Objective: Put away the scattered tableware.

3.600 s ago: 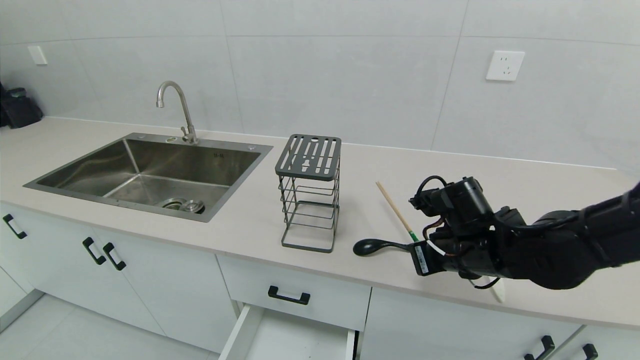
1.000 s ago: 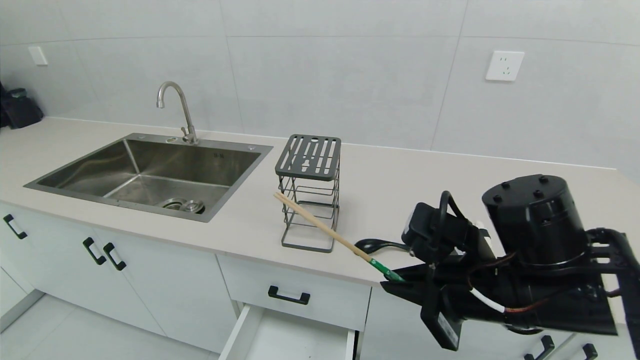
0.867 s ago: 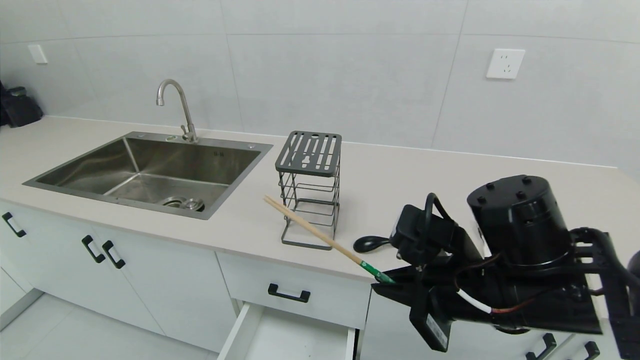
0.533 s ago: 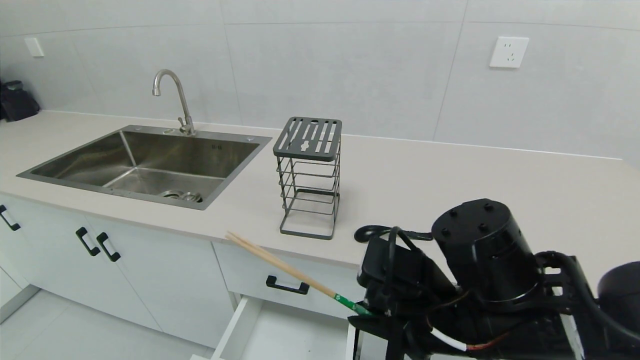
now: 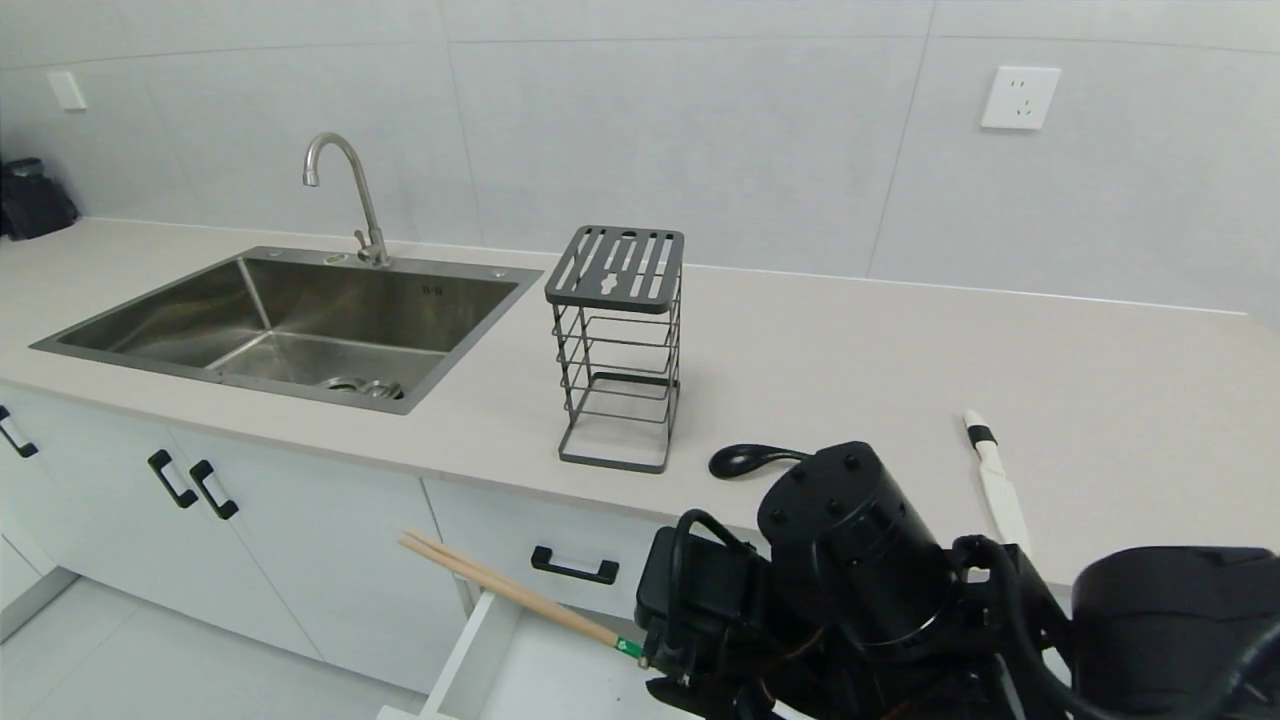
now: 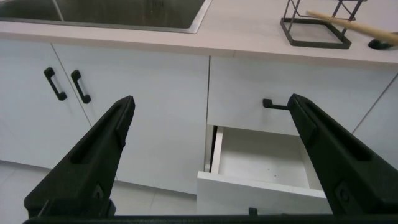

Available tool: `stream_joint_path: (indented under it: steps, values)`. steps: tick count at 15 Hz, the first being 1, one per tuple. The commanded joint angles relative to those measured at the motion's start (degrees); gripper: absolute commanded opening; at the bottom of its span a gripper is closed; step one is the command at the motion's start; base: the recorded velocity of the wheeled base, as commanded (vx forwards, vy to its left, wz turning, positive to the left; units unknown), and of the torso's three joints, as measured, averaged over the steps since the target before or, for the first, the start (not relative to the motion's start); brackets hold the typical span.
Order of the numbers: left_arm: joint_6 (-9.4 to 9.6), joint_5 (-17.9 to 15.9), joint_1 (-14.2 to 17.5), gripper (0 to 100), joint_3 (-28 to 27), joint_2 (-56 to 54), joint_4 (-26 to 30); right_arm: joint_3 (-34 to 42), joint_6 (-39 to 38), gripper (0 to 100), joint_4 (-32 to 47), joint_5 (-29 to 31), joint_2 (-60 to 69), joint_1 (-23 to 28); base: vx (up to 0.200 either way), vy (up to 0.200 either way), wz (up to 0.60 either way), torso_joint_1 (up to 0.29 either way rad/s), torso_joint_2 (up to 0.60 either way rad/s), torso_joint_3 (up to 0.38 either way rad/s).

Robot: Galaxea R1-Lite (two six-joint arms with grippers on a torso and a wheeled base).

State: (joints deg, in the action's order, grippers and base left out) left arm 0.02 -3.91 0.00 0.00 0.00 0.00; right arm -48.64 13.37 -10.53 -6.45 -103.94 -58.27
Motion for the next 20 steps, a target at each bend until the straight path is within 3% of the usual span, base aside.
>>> stream_joint_path:
  steps: [1,5,9,20]
  values:
    - [-0.02,0.05,0.0,100,0.0,0.09,0.0,-0.23,0.07,0,-0.01,0.03,-2.67,-0.18,0.0,0.0,0.0,-0.183,0.35,0.173]
    - [-0.02,0.05,0.0,100,0.0,0.09,0.0,-1.11,4.38,0,2.71,0.03,-3.64,-0.09,0.0,0.0,0.0,-0.116,0.23,0.12]
    - [-0.02,-0.04,0.0,100,0.0,0.09,0.0,-5.15,4.29,0,2.53,3.46,-6.37,-0.09,0.0,0.0,0.0,-0.091,0.18,0.102]
    - [-0.02,-0.04,0.0,100,0.0,0.09,0.0,-6.47,4.21,0,2.45,3.28,-9.18,-0.09,0.0,0.0,0.0,-0.159,0.3,0.145]
